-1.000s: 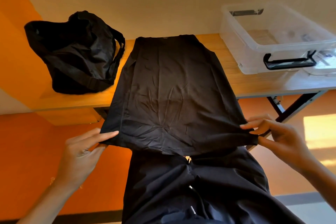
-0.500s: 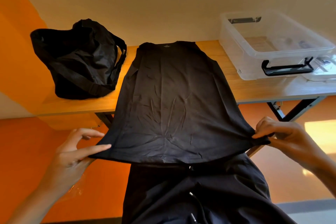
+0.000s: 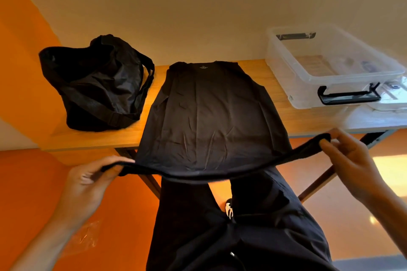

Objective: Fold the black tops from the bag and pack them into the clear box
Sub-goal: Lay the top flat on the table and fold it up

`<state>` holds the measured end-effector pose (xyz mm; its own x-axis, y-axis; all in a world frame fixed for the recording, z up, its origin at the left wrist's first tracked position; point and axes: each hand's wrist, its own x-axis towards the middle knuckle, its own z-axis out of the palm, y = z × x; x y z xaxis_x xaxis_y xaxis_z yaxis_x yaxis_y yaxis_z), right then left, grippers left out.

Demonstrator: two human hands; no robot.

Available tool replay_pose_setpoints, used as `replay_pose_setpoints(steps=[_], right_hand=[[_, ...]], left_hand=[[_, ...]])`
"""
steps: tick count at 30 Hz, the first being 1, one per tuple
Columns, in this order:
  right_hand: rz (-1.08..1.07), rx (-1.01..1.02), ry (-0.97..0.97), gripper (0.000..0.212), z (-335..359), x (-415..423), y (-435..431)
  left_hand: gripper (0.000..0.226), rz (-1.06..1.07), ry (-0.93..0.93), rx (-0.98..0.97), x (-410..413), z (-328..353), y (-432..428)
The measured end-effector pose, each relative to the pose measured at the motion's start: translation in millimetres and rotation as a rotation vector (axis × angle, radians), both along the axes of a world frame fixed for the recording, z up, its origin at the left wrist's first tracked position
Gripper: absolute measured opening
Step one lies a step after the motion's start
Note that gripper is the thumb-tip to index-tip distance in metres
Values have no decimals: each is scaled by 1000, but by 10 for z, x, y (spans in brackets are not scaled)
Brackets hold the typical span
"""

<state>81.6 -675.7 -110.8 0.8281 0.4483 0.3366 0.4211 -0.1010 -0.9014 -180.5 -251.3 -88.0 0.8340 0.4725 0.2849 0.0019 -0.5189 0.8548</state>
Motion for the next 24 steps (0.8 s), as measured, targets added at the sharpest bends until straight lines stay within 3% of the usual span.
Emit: replay_pose_setpoints(steps=[3, 6, 10, 17, 24], right_hand=[[-86, -16, -83, 32, 81, 55, 65], [-133, -51, -151, 21, 149, 46, 161], [-134, -39, -143, 12, 174, 129, 305], [-328, -175, -291, 5, 204, 721, 798], [-343, -287, -205, 18, 73, 1418, 1298]], left_hand=[[20, 95, -64, 156, 179, 55, 16], [11, 53, -83, 275, 221, 21, 53], [23, 12, -68, 259, 342, 44, 84], [16, 185, -120, 377, 1053, 134, 346], [15, 227, -58, 469, 1765, 69, 694]])
